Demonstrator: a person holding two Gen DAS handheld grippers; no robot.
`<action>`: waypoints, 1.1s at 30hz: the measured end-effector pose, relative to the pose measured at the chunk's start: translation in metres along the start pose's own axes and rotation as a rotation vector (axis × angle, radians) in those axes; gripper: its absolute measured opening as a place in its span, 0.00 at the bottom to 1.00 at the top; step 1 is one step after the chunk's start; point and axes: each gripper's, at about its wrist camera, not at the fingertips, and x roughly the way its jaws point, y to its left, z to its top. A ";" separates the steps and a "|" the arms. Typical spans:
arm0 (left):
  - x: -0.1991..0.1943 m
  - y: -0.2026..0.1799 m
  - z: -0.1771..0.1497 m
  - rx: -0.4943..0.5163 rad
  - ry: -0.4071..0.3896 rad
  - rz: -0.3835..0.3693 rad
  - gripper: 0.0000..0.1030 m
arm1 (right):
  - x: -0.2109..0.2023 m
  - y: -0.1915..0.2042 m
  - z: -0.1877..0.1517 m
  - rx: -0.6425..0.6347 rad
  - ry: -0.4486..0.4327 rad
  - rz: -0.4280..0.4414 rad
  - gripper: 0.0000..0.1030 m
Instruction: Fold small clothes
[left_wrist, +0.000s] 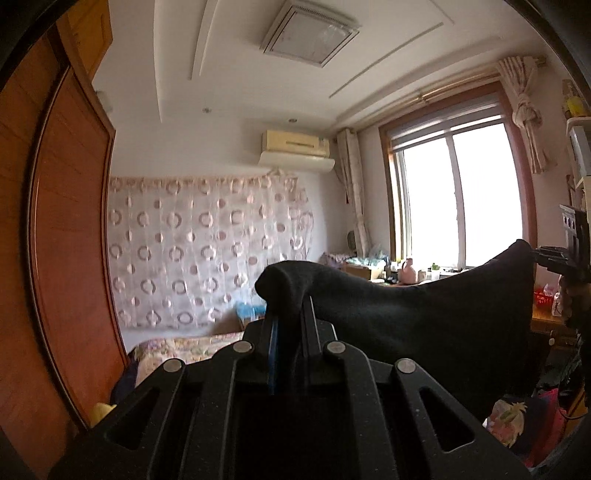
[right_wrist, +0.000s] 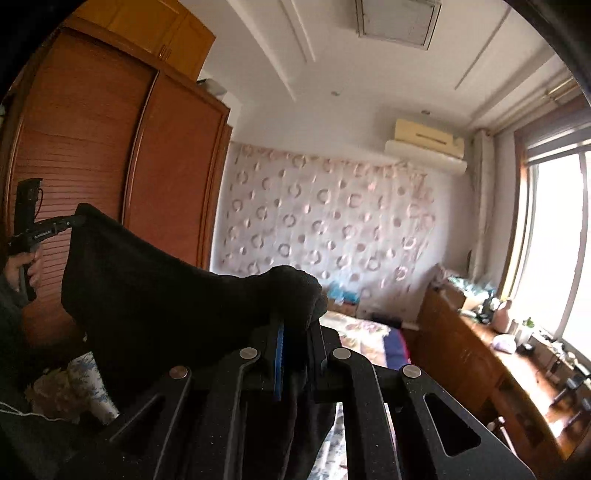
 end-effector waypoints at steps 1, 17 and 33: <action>-0.002 -0.001 0.002 0.006 -0.006 -0.001 0.10 | -0.005 0.003 0.003 -0.003 -0.009 -0.007 0.09; 0.063 0.012 -0.022 0.015 0.043 0.063 0.10 | 0.049 0.022 -0.024 -0.039 0.059 -0.101 0.09; 0.281 0.043 -0.182 -0.007 0.435 0.133 0.10 | 0.326 -0.004 -0.146 0.102 0.425 -0.019 0.09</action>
